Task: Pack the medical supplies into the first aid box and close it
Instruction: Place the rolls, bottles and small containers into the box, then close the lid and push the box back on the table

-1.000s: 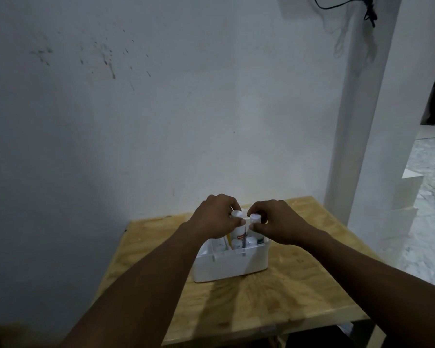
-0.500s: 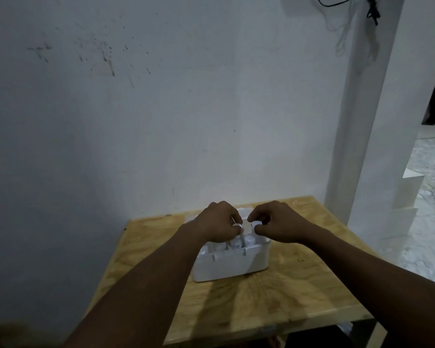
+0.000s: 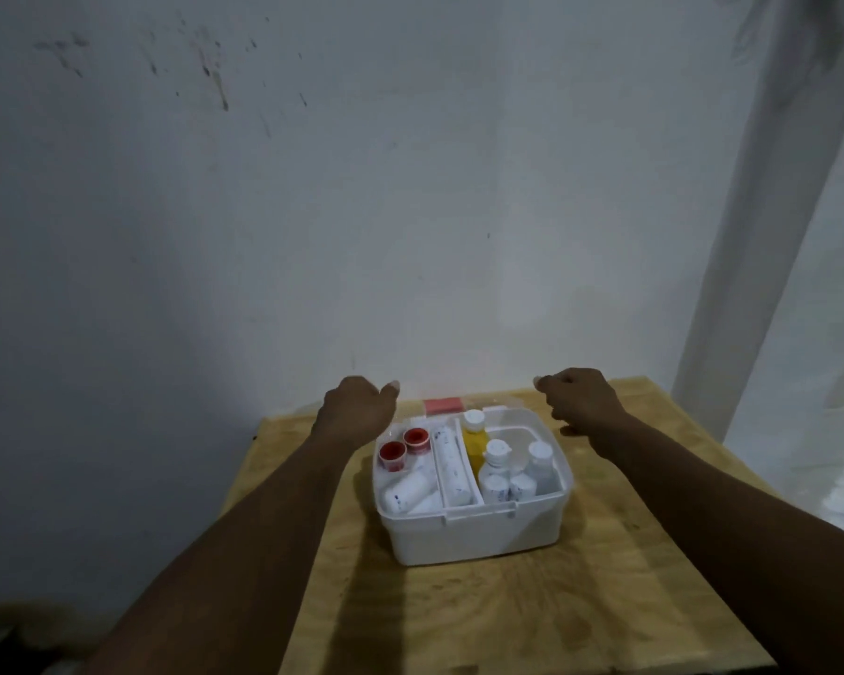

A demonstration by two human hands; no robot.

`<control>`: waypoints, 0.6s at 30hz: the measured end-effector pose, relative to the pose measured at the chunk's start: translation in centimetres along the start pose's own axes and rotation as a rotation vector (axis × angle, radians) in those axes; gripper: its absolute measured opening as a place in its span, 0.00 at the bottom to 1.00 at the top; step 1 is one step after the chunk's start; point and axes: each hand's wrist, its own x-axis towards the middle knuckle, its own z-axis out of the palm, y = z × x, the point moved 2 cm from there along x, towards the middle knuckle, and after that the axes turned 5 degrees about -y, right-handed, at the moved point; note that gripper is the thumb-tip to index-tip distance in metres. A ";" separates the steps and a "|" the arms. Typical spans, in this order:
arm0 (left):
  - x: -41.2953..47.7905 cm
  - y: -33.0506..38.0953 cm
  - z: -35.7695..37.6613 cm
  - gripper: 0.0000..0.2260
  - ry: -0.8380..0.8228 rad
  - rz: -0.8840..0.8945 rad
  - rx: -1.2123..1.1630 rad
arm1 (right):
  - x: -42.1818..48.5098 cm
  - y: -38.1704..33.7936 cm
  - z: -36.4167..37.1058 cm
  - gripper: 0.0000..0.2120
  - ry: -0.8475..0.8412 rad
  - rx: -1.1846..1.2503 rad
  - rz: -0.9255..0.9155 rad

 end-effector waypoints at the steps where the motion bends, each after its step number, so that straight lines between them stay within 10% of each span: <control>1: 0.4 -0.8 0.1 0.25 -0.050 -0.088 -0.045 | 0.5 0.4 0.5 0.18 -0.030 0.043 0.100; 7: 1.3 -3.5 1.6 0.23 -0.317 -0.320 -0.345 | 2.2 1.5 2.4 0.17 -0.181 0.127 0.264; 18: 2.2 -1.4 0.4 0.22 -0.197 -0.200 -0.518 | 2.5 -1.3 1.8 0.07 -0.151 0.195 0.078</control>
